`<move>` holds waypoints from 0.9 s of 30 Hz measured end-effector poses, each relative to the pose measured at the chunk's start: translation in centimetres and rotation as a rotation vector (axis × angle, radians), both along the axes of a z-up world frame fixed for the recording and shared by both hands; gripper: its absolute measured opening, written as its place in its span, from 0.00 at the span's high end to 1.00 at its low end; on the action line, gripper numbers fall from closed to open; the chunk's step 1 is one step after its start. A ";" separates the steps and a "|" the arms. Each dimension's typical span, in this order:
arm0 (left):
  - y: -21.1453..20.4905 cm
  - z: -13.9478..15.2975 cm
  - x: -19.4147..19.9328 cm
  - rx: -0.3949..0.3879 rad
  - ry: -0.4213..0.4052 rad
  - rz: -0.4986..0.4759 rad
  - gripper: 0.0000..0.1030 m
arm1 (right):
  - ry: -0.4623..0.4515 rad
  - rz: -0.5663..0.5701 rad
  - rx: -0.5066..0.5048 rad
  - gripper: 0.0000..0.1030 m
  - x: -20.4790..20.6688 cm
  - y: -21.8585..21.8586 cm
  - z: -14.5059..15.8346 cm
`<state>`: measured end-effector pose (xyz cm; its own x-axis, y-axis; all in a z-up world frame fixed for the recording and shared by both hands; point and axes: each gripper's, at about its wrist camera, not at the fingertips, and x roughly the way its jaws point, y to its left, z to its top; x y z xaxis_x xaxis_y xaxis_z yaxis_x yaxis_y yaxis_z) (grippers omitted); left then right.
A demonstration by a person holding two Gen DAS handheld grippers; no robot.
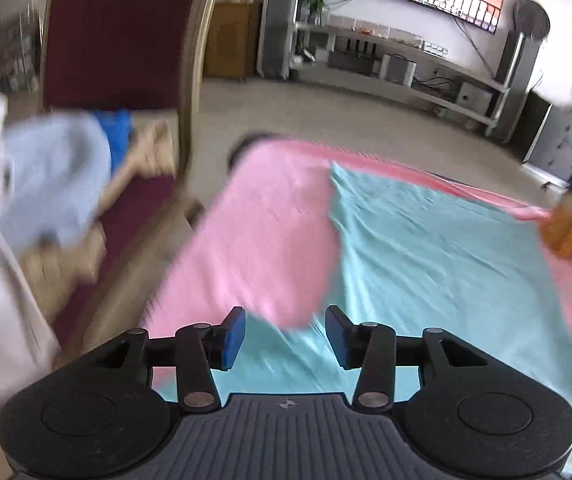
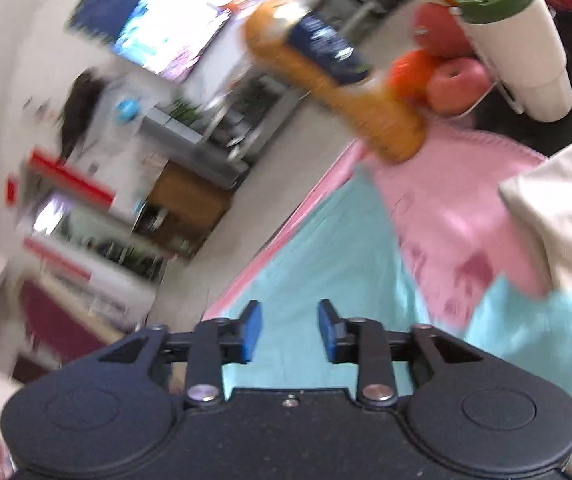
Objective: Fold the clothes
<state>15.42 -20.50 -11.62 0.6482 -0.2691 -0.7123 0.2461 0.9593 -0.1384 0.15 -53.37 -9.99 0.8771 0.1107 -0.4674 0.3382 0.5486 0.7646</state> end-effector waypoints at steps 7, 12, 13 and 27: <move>-5.7 -3.1 -0.7 0.137 0.054 -0.095 0.56 | 0.272 0.114 -0.065 0.62 3.1 2.8 -5.8; -7.0 -5.4 -0.4 0.163 0.115 -0.130 0.55 | 0.305 0.149 -0.041 0.62 4.4 3.5 -7.4; -6.8 -5.9 -0.2 0.170 0.142 -0.126 0.55 | 0.319 0.141 -0.032 0.62 4.2 3.6 -7.6; -2.2 -5.9 -6.6 0.283 0.106 -0.027 0.50 | 0.488 -0.088 -0.281 0.69 -5.3 3.6 -6.0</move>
